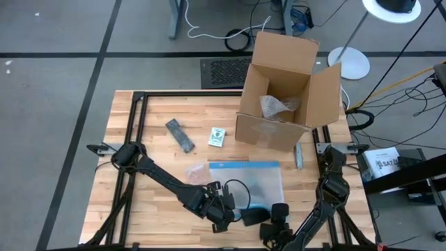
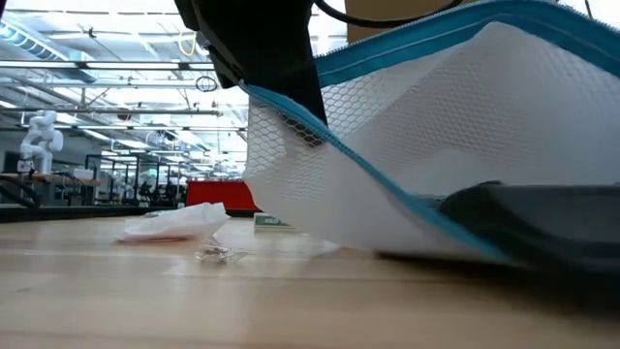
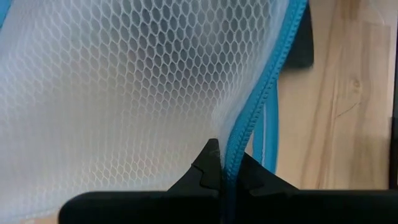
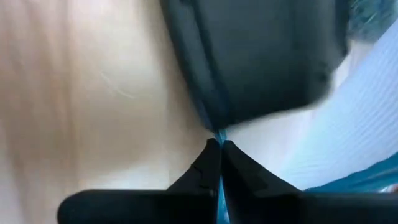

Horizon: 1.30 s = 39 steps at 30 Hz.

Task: Unpack boxes
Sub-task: Put the calculator into the transparent zip bag, then put the earphones into the transparent zip bag

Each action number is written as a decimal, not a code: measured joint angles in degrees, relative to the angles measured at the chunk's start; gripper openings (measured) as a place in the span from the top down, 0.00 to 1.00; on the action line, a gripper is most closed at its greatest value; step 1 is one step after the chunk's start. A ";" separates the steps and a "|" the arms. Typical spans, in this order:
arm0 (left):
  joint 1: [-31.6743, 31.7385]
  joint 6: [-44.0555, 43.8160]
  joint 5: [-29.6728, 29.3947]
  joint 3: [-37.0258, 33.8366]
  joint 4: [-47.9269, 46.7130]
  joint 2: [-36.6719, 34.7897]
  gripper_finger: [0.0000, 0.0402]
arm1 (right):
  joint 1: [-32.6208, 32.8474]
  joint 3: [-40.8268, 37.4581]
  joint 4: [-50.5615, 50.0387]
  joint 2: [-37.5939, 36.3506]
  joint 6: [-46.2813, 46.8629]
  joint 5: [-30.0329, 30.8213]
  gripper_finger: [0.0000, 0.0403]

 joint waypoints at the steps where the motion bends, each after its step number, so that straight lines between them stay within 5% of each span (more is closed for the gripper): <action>1: 0.00 0.06 -0.06 0.00 0.02 0.00 1.00 | 0.00 0.76 -0.41 0.00 0.00 0.42 1.00; 24: -0.68 2.44 -0.14 0.00 -4.98 -11.86 1.00 | -0.20 26.05 -7.20 -0.85 -3.80 7.13 1.00; 39: -1.42 5.81 -1.61 0.00 -8.59 -23.37 1.00 | -0.22 26.67 -7.35 -13.61 0.24 14.72 1.00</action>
